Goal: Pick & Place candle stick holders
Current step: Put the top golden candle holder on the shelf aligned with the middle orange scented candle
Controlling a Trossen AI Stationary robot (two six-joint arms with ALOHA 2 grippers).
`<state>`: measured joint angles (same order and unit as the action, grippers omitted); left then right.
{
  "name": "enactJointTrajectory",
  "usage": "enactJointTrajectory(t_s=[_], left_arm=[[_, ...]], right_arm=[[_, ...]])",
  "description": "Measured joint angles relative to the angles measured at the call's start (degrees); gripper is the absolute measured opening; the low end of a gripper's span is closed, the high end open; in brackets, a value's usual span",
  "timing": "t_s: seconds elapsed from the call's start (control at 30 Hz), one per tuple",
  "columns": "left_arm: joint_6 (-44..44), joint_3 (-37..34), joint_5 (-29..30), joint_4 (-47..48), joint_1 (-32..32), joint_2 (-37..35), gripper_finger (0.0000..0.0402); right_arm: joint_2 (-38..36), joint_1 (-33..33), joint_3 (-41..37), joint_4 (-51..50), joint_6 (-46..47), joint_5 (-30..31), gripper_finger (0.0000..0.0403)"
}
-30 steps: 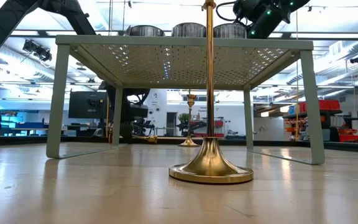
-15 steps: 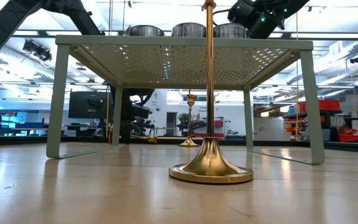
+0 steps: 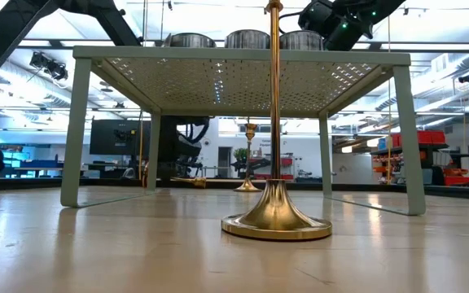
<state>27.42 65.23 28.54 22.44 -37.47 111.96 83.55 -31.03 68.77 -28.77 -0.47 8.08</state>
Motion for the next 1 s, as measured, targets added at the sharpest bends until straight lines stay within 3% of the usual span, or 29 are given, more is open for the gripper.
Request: enactJointTrajectory(t_s=[0.4,0.6,0.73,0.9,1.0], left_arm=[[2.7,0.1,6.6,1.4,1.0,-0.8,0.0022],[9.6,0.1,3.6,0.2,1.0,-0.9,0.0004],[7.4,0.2,10.4,-0.7,1.7,-1.3,0.0008],[6.4,0.2,5.9,-1.1,2.4,-2.2,0.0018],[6.2,0.2,5.3,-1.6,2.4,-2.2,0.0044]], right_arm=[[0.0,0.0,0.0,-0.1,1.0,0.0,0.04],[0.0,0.0,0.0,-0.1,1.4,-0.1,0.04],[0.0,0.0,0.0,-0.8,1.7,-0.1,0.04],[0.0,0.0,0.0,-0.8,1.5,-0.1,0.04],[0.0,0.0,0.0,-0.8,1.5,-0.1,0.04]])
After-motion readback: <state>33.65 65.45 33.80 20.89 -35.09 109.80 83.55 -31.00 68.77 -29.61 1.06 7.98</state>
